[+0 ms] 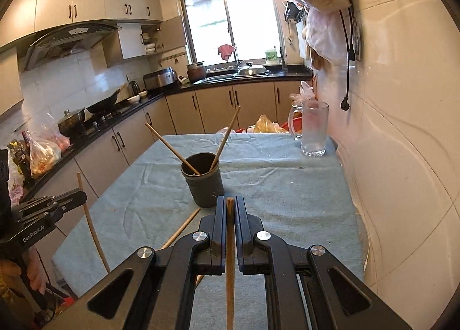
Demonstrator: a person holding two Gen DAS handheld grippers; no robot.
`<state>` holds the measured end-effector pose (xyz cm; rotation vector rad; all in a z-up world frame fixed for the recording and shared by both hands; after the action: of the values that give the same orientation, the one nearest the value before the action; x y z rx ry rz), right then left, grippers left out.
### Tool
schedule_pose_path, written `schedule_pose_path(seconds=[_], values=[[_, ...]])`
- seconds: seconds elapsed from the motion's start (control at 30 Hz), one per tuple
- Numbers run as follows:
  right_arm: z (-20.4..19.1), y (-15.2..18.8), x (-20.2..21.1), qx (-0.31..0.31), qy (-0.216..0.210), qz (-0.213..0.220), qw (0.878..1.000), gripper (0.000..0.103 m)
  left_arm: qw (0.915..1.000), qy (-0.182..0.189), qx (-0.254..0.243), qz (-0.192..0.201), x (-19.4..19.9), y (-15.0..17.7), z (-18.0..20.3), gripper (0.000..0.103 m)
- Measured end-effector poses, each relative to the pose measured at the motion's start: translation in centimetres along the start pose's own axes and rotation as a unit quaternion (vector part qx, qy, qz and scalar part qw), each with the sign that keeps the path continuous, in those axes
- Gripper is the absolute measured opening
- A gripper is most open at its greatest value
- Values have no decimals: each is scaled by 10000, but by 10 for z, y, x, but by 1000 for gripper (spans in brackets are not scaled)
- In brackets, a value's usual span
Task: Organize utensils
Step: 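Raise both held chopsticks upright and carry them above the black cup, then drop the chopsticks into the black cup by opening both tools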
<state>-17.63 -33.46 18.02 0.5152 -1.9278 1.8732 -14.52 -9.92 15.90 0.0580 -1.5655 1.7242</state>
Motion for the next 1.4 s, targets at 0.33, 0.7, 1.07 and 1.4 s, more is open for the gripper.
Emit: schedule_pose_path(seconds=[0.33, 0.7, 1.07, 1.4], values=[[-3, -8, 6, 23, -108, 152, 9998, 6, 9991, 287, 279, 172, 15, -12, -8, 5], [8, -56, -13, -189, -170, 512, 9984, 6, 9949, 643, 531, 575, 2, -88, 5, 5], [20, -159, -40, -721, -267, 1846, 9798, 6, 9900, 158, 535, 1296, -61, -183, 27, 5], [25, -136, -135, -1059, -147, 1146, 9876, 6, 9965, -126, 742, 368, -157, -160, 10, 5]])
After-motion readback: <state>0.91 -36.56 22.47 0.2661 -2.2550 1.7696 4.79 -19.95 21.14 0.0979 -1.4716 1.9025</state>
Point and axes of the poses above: each gripper's, at about its wrist camera, not at the fingertips, and x roughly against the way its jaws point, z to its right, y to its underside, the point moved 4 cm from there along -x, roughly the way its jaws point, and after that the axes turned 9 degrees about x, right-handed, at the moved point
